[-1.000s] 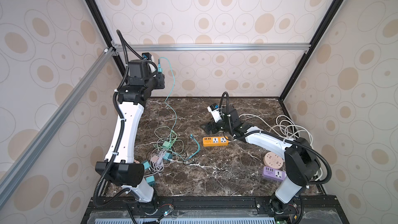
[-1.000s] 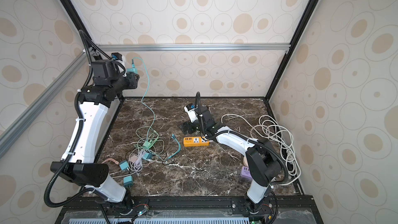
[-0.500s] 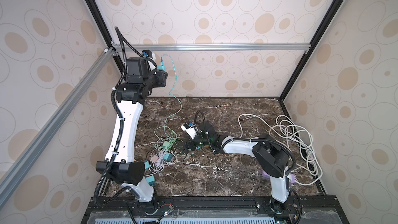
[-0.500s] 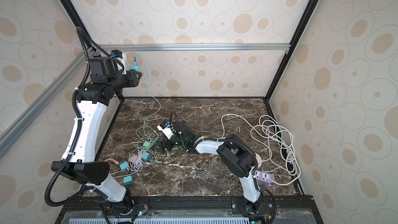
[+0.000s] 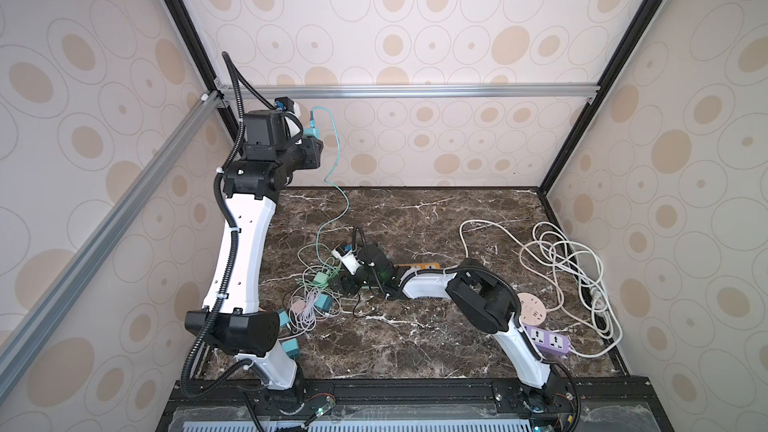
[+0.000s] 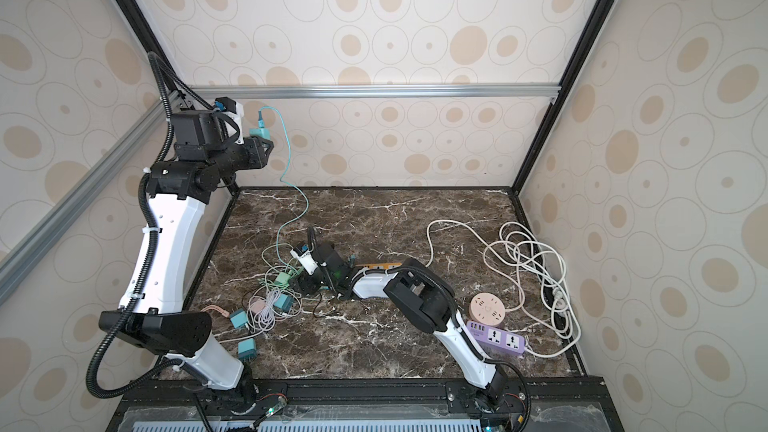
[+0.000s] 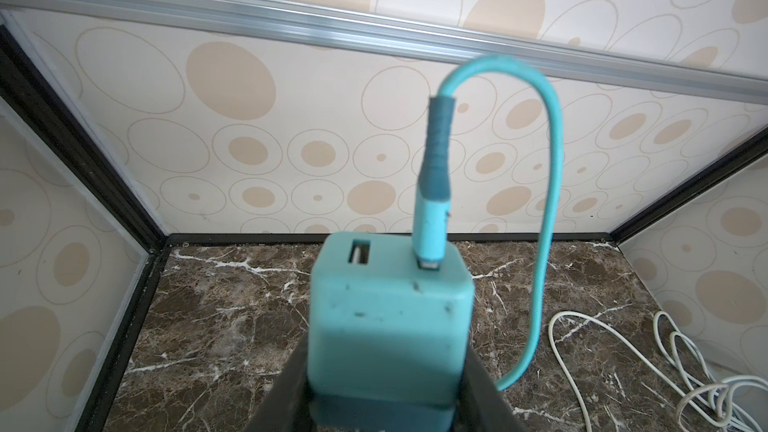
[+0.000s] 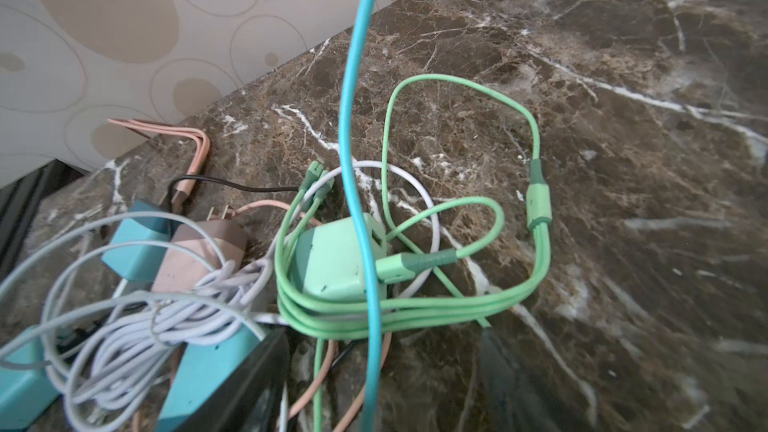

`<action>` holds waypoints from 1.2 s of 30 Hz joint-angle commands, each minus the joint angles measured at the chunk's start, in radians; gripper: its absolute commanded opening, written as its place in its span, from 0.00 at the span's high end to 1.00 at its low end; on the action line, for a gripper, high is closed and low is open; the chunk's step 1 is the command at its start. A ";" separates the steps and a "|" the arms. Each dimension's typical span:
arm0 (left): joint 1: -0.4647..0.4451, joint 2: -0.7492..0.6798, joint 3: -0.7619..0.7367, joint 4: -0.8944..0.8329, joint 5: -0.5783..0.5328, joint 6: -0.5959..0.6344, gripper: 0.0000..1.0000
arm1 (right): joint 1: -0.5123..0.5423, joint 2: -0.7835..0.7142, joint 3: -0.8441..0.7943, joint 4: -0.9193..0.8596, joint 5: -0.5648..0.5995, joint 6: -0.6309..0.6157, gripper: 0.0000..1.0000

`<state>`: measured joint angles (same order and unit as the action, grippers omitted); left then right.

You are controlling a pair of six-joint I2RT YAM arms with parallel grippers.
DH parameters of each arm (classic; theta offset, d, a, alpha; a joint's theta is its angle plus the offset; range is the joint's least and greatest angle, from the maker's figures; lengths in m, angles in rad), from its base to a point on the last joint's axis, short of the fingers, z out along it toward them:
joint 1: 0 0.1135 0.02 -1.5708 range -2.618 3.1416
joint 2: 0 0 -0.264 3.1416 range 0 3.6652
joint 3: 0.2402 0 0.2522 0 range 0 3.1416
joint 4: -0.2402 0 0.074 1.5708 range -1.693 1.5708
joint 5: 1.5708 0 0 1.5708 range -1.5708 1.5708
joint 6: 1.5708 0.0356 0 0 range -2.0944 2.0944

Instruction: Insert the plug

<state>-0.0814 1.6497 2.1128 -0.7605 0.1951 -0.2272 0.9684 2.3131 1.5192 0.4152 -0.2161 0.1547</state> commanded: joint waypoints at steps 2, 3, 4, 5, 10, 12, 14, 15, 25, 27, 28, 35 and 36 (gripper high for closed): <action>-0.003 -0.041 -0.015 0.009 -0.013 0.023 1.00 | 0.014 0.033 0.047 -0.021 0.079 0.020 0.57; -0.004 -0.043 -0.021 0.007 -0.018 0.025 1.00 | 0.014 0.025 0.034 -0.001 0.080 0.024 0.65; -0.003 -0.046 -0.026 0.007 -0.022 0.026 1.00 | 0.013 0.012 0.021 0.020 0.077 0.027 0.72; -0.004 -0.050 -0.032 0.007 -0.029 0.028 1.00 | 0.014 -0.008 0.004 0.033 0.072 0.024 0.80; -0.003 -0.055 -0.057 0.006 -0.059 0.031 1.00 | 0.014 -0.123 -0.090 0.094 0.098 -0.003 1.00; -0.003 -0.059 -0.075 0.010 -0.066 0.029 1.00 | 0.012 -0.184 -0.123 0.093 0.129 -0.027 1.00; -0.005 -0.063 -0.094 0.014 -0.075 0.024 1.00 | 0.003 -0.262 -0.159 0.089 0.157 -0.045 1.00; -0.004 -0.064 -0.102 0.015 -0.078 0.025 1.00 | -0.007 -0.305 -0.176 0.087 0.171 -0.040 1.00; -0.078 -0.124 -0.180 0.037 -0.033 0.080 1.00 | -0.220 -0.713 -0.330 0.056 0.107 0.039 1.00; -0.113 -0.123 -0.178 0.029 -0.037 0.076 1.00 | -0.296 -0.776 -0.351 0.043 0.076 0.029 1.00; -0.132 -0.121 -0.178 0.027 -0.037 0.071 1.00 | -0.326 -0.797 -0.355 0.022 0.076 0.022 1.00; -0.353 -0.081 -0.260 0.128 -0.045 0.000 1.00 | -0.575 -0.895 -0.350 -0.075 0.064 -0.010 1.00; -0.384 -0.064 -0.256 0.140 -0.051 -0.005 1.00 | -0.611 -0.894 -0.338 -0.085 0.044 -0.010 1.00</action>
<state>-0.4019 1.5627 1.8610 -0.6884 0.1490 -0.2035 0.4229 1.4467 1.1770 0.3706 -0.1276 0.1627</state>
